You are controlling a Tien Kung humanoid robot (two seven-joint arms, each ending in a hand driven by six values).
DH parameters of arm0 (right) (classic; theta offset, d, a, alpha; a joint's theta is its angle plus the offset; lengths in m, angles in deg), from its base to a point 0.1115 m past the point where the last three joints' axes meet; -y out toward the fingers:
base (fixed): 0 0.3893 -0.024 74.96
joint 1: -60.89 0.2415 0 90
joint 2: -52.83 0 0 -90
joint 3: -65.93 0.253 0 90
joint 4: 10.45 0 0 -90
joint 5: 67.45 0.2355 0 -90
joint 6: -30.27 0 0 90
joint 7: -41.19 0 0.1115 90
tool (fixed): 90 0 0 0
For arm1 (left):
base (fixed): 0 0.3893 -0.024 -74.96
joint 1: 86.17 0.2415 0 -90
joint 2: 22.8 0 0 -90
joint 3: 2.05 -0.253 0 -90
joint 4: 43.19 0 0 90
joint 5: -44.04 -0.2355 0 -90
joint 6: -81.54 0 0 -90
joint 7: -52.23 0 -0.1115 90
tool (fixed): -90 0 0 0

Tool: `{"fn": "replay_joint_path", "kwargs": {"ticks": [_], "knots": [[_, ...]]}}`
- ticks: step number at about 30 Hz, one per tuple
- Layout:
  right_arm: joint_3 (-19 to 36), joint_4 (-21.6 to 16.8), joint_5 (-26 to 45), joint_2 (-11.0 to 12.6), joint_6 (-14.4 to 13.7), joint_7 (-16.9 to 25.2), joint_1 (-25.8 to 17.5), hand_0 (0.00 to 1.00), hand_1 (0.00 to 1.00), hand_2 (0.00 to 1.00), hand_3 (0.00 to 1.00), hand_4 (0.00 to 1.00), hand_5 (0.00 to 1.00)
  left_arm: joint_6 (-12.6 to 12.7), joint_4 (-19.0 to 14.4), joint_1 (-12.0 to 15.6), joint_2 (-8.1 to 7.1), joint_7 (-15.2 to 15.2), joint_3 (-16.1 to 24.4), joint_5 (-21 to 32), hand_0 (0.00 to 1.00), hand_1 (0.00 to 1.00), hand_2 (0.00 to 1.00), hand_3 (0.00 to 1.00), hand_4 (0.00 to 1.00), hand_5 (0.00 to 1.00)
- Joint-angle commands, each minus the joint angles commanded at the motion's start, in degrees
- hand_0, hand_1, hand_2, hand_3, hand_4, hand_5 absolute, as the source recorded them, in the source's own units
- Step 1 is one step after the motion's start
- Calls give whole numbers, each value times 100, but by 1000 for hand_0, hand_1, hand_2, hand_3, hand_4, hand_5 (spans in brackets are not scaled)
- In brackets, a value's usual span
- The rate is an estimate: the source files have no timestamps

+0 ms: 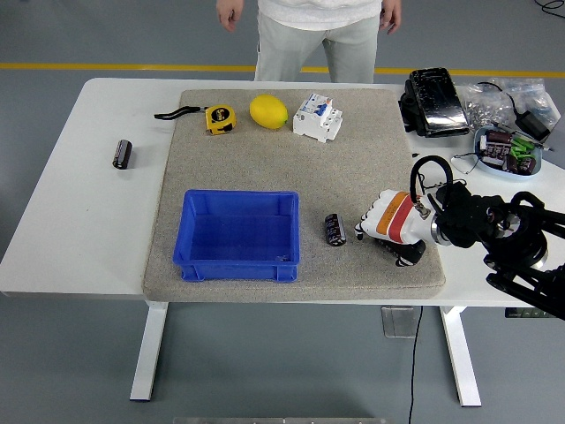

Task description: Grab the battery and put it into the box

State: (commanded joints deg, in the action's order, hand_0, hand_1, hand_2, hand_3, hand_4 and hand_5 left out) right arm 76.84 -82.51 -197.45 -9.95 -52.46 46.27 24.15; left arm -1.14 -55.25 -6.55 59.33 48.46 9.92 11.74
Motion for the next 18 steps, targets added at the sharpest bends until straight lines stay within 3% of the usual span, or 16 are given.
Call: {"fn": "replay_joint_path", "kwargs": {"ticks": [18], "knots": [[-69, -111, 0, 66, 258, 12, 53, 576, 652, 723, 797, 923, 54, -10, -1, -1, -7, -1, -2, -1, 815, 793, 820, 671, 686, 544]]}}
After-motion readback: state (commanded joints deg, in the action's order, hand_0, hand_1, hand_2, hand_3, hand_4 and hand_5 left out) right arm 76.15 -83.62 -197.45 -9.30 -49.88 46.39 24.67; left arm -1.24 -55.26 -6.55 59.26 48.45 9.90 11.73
